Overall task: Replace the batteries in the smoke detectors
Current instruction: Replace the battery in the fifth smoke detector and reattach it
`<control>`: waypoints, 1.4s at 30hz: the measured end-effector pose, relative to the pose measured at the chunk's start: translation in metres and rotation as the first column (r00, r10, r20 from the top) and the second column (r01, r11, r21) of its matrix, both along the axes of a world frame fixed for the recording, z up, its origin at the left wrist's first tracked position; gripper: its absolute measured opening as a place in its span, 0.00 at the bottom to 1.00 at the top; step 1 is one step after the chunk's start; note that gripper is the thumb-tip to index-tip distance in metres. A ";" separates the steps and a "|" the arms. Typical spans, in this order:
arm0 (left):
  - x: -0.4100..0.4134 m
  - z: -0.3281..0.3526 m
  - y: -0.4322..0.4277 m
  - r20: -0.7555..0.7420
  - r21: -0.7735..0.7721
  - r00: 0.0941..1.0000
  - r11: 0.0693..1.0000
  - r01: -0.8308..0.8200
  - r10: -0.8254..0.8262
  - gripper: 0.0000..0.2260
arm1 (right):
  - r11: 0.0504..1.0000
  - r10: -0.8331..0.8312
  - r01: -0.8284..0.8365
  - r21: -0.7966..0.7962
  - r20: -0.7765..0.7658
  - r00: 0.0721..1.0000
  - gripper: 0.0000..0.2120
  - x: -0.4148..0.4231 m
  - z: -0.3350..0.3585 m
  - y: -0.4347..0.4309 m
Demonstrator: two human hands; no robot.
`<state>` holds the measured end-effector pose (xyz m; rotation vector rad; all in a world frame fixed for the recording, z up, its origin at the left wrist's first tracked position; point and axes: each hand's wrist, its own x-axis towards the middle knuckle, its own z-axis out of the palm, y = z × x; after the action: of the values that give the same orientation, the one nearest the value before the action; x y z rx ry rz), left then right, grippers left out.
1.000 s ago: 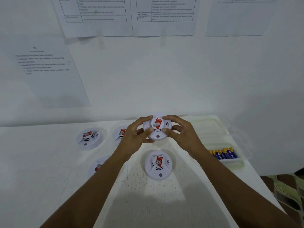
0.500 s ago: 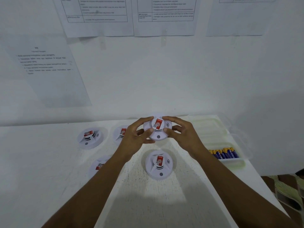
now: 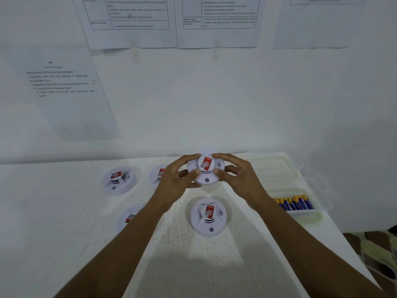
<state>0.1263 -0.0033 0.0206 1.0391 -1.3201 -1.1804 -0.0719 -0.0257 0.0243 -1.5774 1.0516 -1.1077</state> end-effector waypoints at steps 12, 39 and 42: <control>0.003 -0.001 -0.001 -0.003 0.007 1.000 1.000 0.023 -0.022 0.16 | 1.000 0.006 -0.006 0.014 -0.007 1.000 0.16 0.000 -0.001 0.000; 0.004 -0.005 -0.007 0.033 0.001 0.999 1.000 0.004 -0.004 0.16 | 1.000 -0.004 0.004 0.008 -0.035 0.999 0.18 0.002 -0.001 -0.002; 0.004 -0.005 -0.007 0.035 0.003 0.999 1.000 0.004 -0.004 0.17 | 1.000 -0.004 0.004 0.003 -0.029 1.000 0.18 0.001 -0.002 -0.003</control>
<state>0.1305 -0.0106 0.0153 1.0637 -1.3487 -1.1727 -0.0707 -0.0283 0.0228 -1.5941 1.0754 -1.0878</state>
